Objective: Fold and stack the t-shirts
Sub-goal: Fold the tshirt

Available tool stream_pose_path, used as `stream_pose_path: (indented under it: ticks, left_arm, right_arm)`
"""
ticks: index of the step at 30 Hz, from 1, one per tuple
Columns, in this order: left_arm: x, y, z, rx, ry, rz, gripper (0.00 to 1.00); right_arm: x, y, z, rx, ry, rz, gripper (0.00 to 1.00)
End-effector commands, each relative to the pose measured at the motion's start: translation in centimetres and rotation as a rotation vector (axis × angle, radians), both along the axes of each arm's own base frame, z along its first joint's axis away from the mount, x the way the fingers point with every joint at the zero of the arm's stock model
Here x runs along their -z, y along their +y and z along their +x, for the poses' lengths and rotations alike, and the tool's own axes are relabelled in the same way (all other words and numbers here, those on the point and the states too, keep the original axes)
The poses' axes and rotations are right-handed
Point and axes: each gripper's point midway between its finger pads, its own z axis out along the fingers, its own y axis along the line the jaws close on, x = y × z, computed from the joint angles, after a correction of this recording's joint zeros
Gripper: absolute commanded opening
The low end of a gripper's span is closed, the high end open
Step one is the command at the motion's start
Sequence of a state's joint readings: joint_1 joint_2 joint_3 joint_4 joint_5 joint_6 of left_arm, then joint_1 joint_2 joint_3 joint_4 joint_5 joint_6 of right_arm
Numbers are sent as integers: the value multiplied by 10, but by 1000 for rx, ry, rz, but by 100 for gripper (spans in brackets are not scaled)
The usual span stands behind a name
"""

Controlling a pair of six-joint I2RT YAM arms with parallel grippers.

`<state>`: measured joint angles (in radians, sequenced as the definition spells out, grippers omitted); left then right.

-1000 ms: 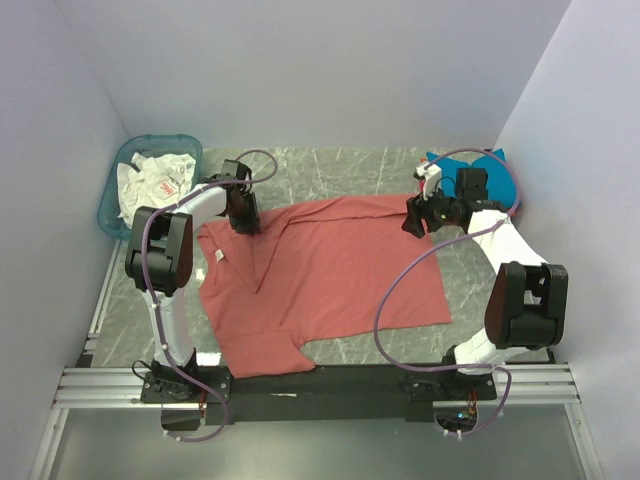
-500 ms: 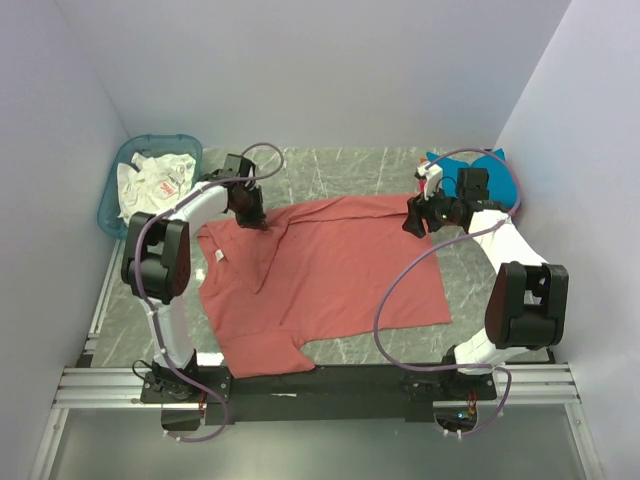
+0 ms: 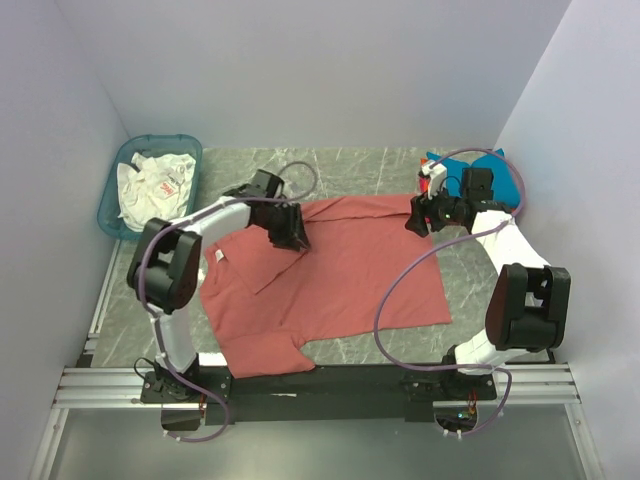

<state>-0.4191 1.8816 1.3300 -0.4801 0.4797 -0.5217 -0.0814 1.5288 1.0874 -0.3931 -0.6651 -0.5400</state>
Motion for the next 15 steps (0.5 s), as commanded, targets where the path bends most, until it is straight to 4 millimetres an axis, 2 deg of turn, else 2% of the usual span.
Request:
stream_pose_path:
  ticks: [1,2,3,4,5,6,7,8,9,10,11,12,13,14,15]
  left_arm:
    - [-7,-18,7,17,-38,17,49]
    - [-14,-10,9,-9,-64,62,52]
    - [-17,9,27,-95,-141,171,53]
    - [-27,19,35,-136,-191,215,56]
    - [-50,32,42,-192,-267,250,62]
    - [-61,42,47,-236,-313,273,66]
    - [-63,63,52,-302,-341,318,68]
    - [-83,73,51,-354,-373,291,71]
    - [-90,81,55,-394,-397,265,71]
    - [-76,98,49,-427,-352,244,71]
    - [-88,108,48,-492,-365,191,71]
    - [-69,117,40,-513,-337,159,70]
    - [-67,135,41,-570,-331,135,69]
    - [-70,143,38,-619,-331,101,67]
    - [-52,151,27,-641,-296,106,66]
  right_arm:
    - [-17,-5,-1,9,-38,8,70]
    - [-17,-6,-1,10,-39,8,70]
    - [-18,-6,-1,12,-40,6,70]
    - [-17,-7,0,15,-40,5,70]
    - [-17,-7,0,14,-37,6,70]
    - [-19,-7,1,14,-41,6,70]
    - [-18,-7,2,14,-38,8,70]
    - [-17,-7,2,14,-32,11,70]
    - [-18,-7,4,14,-34,12,70]
    - [-17,-6,4,13,-29,14,70]
    - [-15,-7,4,14,-22,13,70]
    - [-16,-7,5,13,-22,13,70]
    - [-15,-7,5,15,-19,11,70]
    - [-13,-8,5,18,-13,6,70]
    - [-12,-9,6,23,-12,3,70]
